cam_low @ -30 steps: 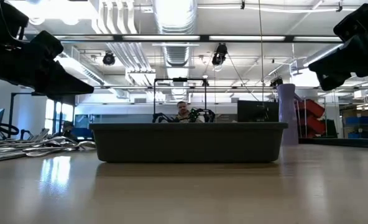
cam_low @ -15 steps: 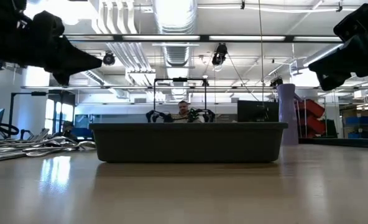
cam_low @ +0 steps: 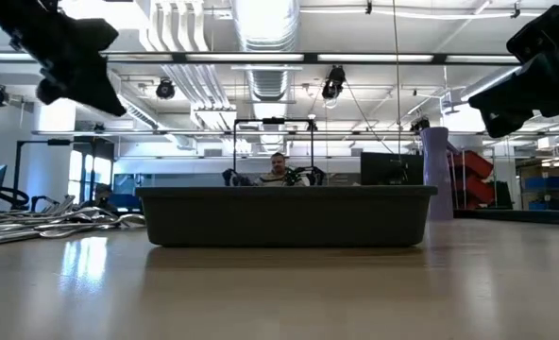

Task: Sort silverware
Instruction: Put the fork into the middle right compartment of the silverware tray

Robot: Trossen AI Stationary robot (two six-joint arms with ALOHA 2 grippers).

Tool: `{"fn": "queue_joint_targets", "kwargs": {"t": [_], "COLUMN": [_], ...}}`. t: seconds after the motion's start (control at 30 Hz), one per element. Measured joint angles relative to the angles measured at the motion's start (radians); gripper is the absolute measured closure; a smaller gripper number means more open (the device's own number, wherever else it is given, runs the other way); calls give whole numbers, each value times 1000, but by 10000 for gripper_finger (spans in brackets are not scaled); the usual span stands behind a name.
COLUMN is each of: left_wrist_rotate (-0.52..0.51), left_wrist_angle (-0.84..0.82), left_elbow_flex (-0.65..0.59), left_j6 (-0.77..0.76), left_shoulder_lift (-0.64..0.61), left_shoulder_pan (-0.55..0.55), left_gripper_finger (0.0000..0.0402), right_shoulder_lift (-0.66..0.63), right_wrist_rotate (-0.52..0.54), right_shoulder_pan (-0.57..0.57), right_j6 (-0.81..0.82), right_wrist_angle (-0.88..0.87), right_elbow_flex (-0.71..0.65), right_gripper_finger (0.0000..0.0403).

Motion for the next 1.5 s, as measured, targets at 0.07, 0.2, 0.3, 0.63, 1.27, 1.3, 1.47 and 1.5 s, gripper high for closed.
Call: {"fn": "queue_joint_targets", "kwargs": {"t": [0.07,0.2,0.3,0.63,1.27,1.3,1.47,1.5], "left_wrist_rotate": [33,93,122,131,172,171,177,184], "left_wrist_angle": [-83,-198,-267,-311,93,114,157,156], "left_elbow_flex": [23,30,22,-20,-225,-232,-234,-229], "left_j6": [-97,-248,-317,-508,-379,-370,-362,-362], "left_shoulder_lift": [49,149,222,373,420,420,420,422], "left_shoulder_pan": [0,1,13,84,303,306,306,306], "left_gripper_finger": [354,316,278,188,193,197,223,231], "right_shoulder_lift": [0,0,0,0,0,0,0,0], "right_wrist_rotate": [0,0,0,0,0,0,0,0], "right_shoulder_pan": [0,0,0,0,0,0,0,0], "right_j6": [0,0,0,0,0,0,0,0], "right_wrist_angle": [0,0,0,0,0,0,0,0], "right_elbow_flex": [0,0,0,0,0,0,0,0], "right_gripper_finger": [401,401,401,401,401,401,401,401]}}
